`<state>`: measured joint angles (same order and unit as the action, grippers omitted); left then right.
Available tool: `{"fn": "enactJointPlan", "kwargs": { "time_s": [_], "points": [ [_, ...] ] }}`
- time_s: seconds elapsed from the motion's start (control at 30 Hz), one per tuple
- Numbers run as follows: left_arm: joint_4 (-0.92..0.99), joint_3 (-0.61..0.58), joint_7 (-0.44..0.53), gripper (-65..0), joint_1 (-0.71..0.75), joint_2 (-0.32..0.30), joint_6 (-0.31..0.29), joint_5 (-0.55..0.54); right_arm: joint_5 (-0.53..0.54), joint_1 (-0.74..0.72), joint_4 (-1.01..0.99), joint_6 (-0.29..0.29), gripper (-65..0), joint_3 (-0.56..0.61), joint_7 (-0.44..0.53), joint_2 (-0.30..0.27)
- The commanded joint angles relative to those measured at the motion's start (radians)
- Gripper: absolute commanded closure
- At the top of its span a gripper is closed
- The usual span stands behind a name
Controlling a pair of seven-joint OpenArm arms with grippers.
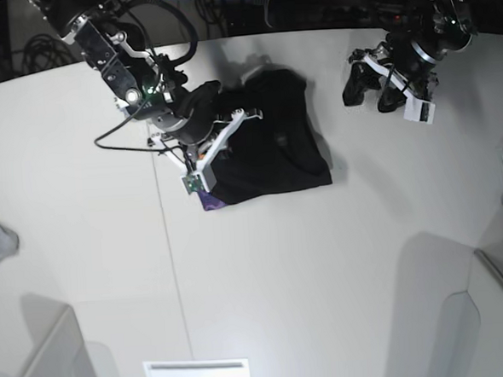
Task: Fold the T-shirt properly
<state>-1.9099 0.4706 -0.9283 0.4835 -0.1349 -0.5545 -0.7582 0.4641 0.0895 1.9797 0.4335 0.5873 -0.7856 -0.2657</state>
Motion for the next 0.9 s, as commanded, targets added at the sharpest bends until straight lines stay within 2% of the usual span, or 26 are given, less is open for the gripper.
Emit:
{"fn": "enactJointPlan", "kwargs": {
  "time_s": [0.0,0.07,0.13,0.2,0.33,0.47,0.57,0.77,0.87],
  "points": [
    [-0.009,0.000,0.021,-54.0,-0.010,-0.009,-0.006,-0.056,-0.001,0.013,0.027,-0.005,0.0,-0.007,0.053,-0.028],
    [0.010,-0.002,0.021,-60.7,-0.032,-0.015,-0.006,-0.129,-0.001,0.049,0.027,-0.005,0.0,-0.007,0.130,-0.060],
    [0.039,-0.005,0.019,-62.7,-0.055,-0.015,-0.006,-0.180,0.000,0.075,0.025,-0.005,0.0,-0.008,0.177,-0.080],
    [0.068,-0.040,0.019,-61.9,-0.084,-0.015,-0.005,-0.182,0.000,0.092,0.025,-0.005,0.0,-0.011,0.194,-0.086],
    [0.161,-0.128,0.019,-59.9,-0.138,-0.012,0.000,-0.180,-0.001,0.134,0.025,-0.011,0.0,-0.089,0.197,-0.085],
    [0.267,-0.149,0.024,-59.2,-0.179,-0.006,0.000,-0.180,-0.001,0.151,0.025,-0.078,0.0,-0.117,0.197,-0.085],
    [0.326,-0.149,0.021,-59.2,-0.219,0.013,0.000,-0.180,-0.001,0.175,0.025,-0.104,0.0,-0.165,0.197,-0.077],
    [0.438,-0.249,0.025,-59.2,-0.299,0.028,0.001,-0.077,-0.001,0.180,0.025,-0.106,0.0,-0.175,0.197,-0.077],
    [0.465,-0.250,0.025,-59.2,-0.300,0.042,0.020,-0.060,-0.001,0.187,0.025,-0.106,0.0,-0.177,0.199,-0.077]
  ]
}}
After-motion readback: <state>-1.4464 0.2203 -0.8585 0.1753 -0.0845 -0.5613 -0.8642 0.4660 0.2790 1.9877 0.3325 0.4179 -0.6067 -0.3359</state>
